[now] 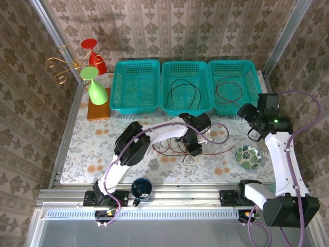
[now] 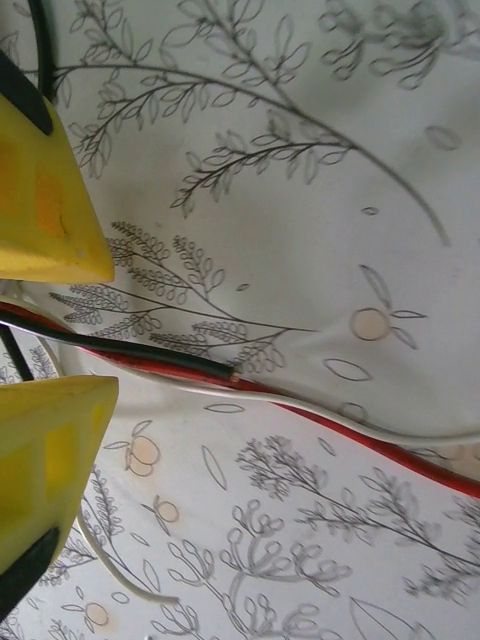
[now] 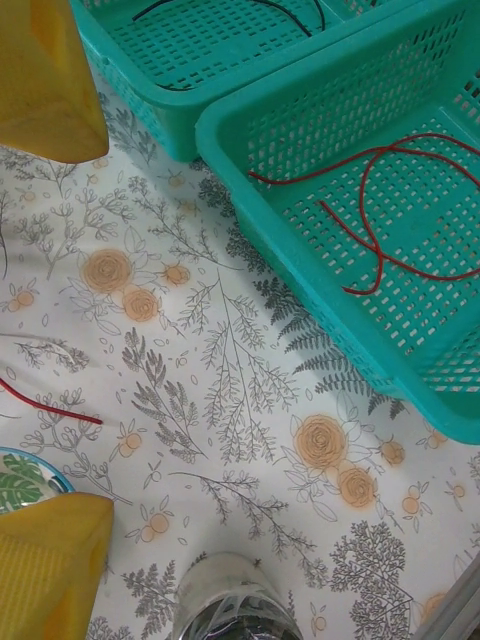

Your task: Untangle the cables

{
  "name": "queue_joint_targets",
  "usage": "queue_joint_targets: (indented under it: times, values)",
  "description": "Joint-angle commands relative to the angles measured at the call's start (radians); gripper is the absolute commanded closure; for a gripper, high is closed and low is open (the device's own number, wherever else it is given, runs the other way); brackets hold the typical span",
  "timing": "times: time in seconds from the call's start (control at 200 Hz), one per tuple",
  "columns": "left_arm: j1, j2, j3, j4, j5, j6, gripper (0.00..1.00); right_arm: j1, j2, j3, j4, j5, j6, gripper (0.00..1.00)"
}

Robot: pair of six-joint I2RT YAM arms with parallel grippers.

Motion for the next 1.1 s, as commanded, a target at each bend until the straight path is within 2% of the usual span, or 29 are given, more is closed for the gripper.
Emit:
queue_joint_targets:
  times: [0.0,0.22,0.385,0.59,0.85,1.015,1.095]
  values:
    - [-0.012,0.021,0.018,-0.067,0.003,0.025,0.72,-0.014,0.004,0.032,-0.026,-0.035,-0.026,0.13]
    - [-0.025,0.049,0.016,-0.050,-0.001,0.006,0.78,-0.018,0.001,0.024,-0.016,-0.053,-0.019,0.13]
    - [-0.025,0.038,0.025,-0.053,-0.034,0.013,1.00,-0.018,-0.004,0.029,-0.022,-0.054,-0.026,0.13]
    - [0.004,-0.082,0.020,-0.068,-0.087,0.035,1.00,-0.026,-0.022,0.025,-0.013,-0.068,-0.015,0.13]
    - [0.069,-0.225,-0.007,-0.065,-0.073,0.039,1.00,-0.065,-0.045,-0.030,0.087,-0.343,0.109,0.15]
    - [0.087,-0.287,-0.048,-0.030,-0.047,0.032,1.00,-0.065,-0.069,-0.175,0.211,-0.537,0.212,0.22]
    - [0.095,-0.302,-0.062,-0.015,-0.030,0.022,1.00,-0.063,-0.075,-0.256,0.284,-0.584,0.265,0.26]
